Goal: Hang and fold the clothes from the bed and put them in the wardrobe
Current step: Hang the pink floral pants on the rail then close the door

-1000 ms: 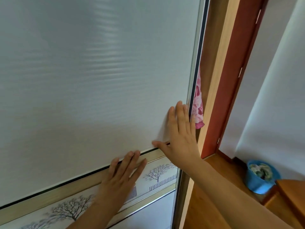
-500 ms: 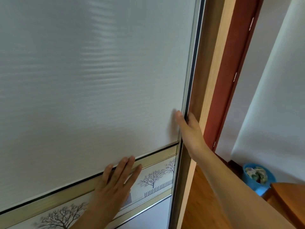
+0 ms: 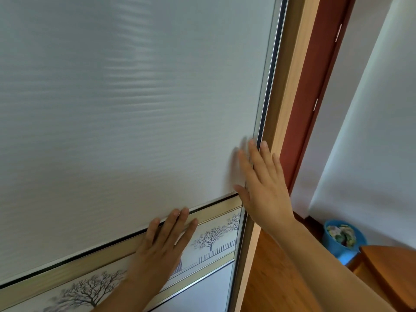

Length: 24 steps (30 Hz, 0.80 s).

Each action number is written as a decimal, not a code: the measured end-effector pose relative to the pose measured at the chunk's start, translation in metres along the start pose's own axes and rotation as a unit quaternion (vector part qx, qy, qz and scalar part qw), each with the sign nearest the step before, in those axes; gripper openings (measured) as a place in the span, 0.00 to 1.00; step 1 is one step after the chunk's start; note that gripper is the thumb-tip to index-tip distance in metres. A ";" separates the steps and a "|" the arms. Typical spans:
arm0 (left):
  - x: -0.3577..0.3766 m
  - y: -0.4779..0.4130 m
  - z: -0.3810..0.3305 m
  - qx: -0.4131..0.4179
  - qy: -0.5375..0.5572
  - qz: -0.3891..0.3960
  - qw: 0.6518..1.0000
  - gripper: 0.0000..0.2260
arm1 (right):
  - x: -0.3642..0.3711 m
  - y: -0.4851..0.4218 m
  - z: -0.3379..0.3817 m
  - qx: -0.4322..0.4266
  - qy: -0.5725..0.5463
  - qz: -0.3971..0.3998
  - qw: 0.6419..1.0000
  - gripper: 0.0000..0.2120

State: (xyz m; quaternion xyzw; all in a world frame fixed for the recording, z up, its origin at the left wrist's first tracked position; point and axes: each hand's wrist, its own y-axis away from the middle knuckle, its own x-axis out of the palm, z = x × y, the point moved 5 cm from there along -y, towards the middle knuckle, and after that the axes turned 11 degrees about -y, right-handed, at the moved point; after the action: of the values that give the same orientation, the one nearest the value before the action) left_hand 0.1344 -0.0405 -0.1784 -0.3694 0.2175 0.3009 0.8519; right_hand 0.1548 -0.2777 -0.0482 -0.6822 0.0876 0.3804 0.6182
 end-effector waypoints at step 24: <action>-0.035 0.072 0.036 -0.116 0.438 0.102 0.886 0.21 | 0.050 0.094 0.020 0.091 -0.181 0.144 0.969 0.24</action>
State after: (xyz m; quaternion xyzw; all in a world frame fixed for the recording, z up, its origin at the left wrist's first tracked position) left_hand 0.0659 0.0136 -0.1707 -0.5351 0.5687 0.2172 0.5857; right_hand 0.1260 -0.2626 -0.1515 -0.5233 0.1058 0.5732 0.6216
